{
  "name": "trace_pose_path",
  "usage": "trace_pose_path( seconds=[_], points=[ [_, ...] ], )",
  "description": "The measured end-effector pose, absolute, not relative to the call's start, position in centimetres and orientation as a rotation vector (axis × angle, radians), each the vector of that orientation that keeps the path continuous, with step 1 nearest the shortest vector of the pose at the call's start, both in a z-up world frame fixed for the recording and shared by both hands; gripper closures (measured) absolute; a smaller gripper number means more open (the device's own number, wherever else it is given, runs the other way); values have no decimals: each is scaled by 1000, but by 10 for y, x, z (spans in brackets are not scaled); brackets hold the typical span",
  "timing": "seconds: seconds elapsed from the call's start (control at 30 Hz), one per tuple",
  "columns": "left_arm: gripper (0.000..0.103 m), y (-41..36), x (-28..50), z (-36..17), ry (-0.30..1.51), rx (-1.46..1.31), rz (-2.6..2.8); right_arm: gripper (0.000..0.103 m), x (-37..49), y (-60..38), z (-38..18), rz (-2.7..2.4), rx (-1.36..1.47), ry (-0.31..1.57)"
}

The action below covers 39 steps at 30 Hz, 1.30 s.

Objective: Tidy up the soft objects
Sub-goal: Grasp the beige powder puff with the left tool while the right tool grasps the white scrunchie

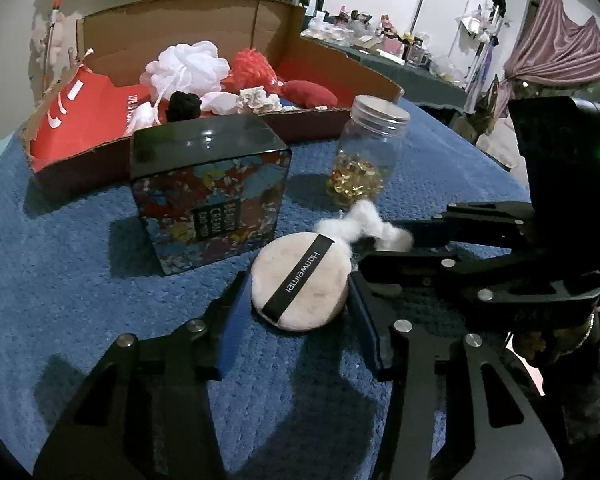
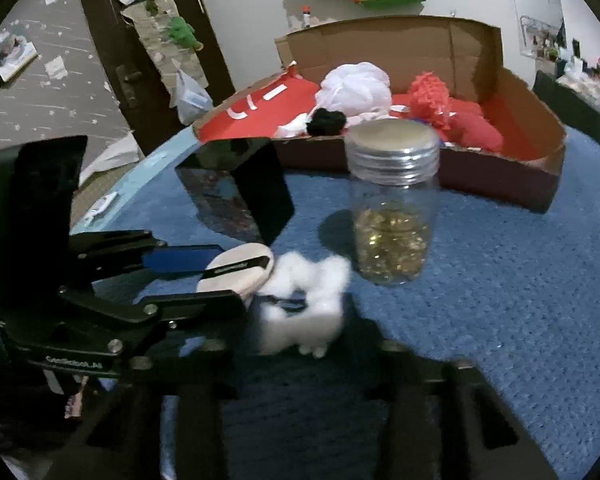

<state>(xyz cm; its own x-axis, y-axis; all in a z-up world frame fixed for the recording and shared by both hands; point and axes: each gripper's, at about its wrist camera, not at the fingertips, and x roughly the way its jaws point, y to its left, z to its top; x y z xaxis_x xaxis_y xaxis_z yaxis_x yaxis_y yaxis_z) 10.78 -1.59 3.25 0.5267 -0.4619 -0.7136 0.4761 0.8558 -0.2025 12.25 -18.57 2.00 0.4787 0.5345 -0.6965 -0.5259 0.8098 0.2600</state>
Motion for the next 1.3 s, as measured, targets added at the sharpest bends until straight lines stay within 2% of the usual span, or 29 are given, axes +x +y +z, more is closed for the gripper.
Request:
trace_pose_path(
  seconds=[0.03, 0.07, 0.33, 0.4, 0.43, 0.5, 0.57, 0.6, 0.7, 0.9, 0.97, 1.0, 1.03, 1.1, 1.13, 1.17, 1.3],
  points=[
    [57, -15, 107, 33, 845, 21, -557, 71, 122, -187, 21, 647, 18, 850],
    [57, -14, 106, 34, 840, 31, -549, 86, 120, -189, 22, 641, 19, 846],
    [55, 0, 95, 43, 823, 75, -505, 86, 108, -214, 31, 565, 29, 838],
    [53, 0, 94, 40, 837, 90, -499, 82, 109, -219, 29, 524, 23, 845],
    [49, 0, 93, 38, 839, 96, -493, 76, 109, -221, 28, 499, 14, 846],
    [40, -2, 94, 33, 844, 103, -482, 36, 109, -225, 26, 456, 7, 839],
    [35, -3, 95, 30, 851, 86, -482, 14, 106, -227, 29, 455, 5, 805],
    [33, -3, 94, 29, 848, 78, -488, 10, 103, -226, 31, 459, -6, 786],
    [33, -6, 93, 29, 840, 88, -484, 4, 96, -215, 35, 470, -78, 748],
    [34, -10, 93, 28, 816, 118, -450, 4, 98, -192, 23, 453, -192, 755],
    [39, -13, 91, 27, 809, 134, -445, 7, 99, -188, 20, 447, -208, 759],
    [52, -14, 90, 27, 803, 141, -443, 11, 101, -186, 18, 441, -215, 759],
    [52, -14, 89, 28, 795, 145, -446, 14, 102, -185, 17, 442, -219, 763],
    [54, -15, 88, 27, 791, 149, -451, 33, 104, -184, 14, 458, -208, 778],
    [54, -15, 87, 28, 788, 149, -452, 36, 104, -184, 13, 463, -200, 776],
    [54, -14, 87, 29, 783, 144, -452, 47, 102, -185, 14, 459, -200, 766],
    [55, -13, 85, 34, 775, 126, -470, 48, 99, -188, 21, 482, -158, 757]
  ],
)
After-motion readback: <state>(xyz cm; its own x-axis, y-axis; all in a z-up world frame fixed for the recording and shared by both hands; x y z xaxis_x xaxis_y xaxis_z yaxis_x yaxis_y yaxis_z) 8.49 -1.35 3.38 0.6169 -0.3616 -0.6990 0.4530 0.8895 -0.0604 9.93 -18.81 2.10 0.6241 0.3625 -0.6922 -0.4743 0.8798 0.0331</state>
